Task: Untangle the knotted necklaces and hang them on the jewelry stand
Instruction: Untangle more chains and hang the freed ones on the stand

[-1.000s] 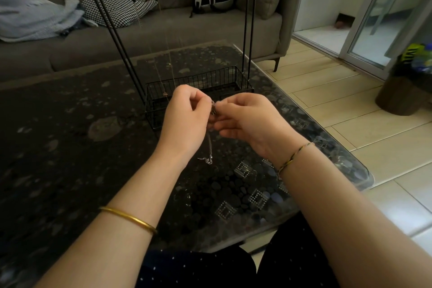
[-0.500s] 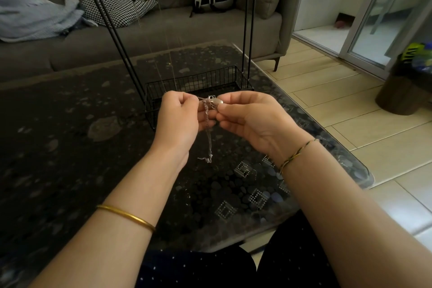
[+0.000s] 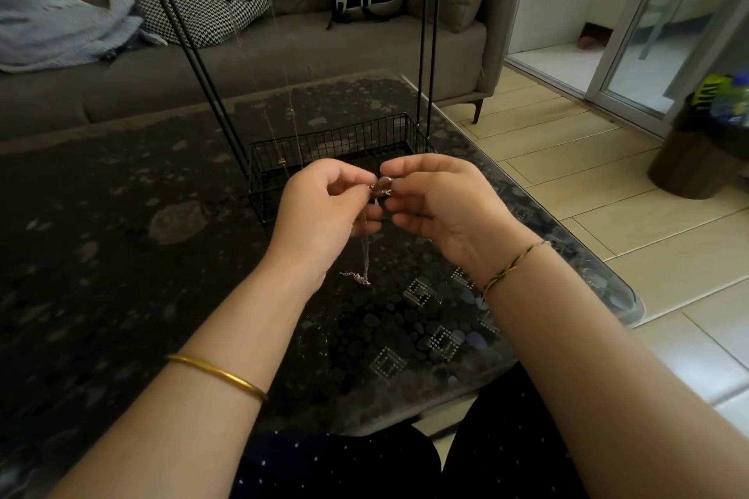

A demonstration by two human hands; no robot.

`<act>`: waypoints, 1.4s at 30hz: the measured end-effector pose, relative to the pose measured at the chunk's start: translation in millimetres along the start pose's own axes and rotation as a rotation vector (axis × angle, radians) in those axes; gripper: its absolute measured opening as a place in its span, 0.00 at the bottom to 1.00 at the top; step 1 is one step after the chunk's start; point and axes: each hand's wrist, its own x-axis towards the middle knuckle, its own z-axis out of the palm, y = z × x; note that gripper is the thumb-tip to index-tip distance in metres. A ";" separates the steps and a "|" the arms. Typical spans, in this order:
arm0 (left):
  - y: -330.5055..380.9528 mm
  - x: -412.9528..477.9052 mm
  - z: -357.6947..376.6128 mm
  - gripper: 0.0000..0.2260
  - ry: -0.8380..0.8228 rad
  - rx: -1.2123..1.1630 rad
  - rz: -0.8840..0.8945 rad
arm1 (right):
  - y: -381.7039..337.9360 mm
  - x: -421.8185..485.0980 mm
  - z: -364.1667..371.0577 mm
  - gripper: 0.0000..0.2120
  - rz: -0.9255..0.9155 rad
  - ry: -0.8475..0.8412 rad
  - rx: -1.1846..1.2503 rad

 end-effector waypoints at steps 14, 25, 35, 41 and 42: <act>4.1 3.3 5.4 0.07 0.095 -0.160 -0.141 | 7.3 4.6 6.2 0.09 -0.032 -0.063 -0.310; -1.2 1.0 -3.1 0.04 -0.087 0.023 -0.123 | 7.0 5.2 3.0 0.05 -0.119 0.001 -0.314; -2.4 2.1 -3.3 0.05 -0.023 0.081 -0.102 | 6.0 2.5 6.3 0.05 -0.212 0.081 -0.510; -6.0 6.5 -2.9 0.04 0.007 -0.014 -0.234 | 5.3 3.2 6.6 0.05 -0.220 0.071 -0.381; -6.1 7.0 -3.2 0.04 0.009 -0.025 -0.244 | 4.9 2.6 6.8 0.06 -0.203 0.056 -0.318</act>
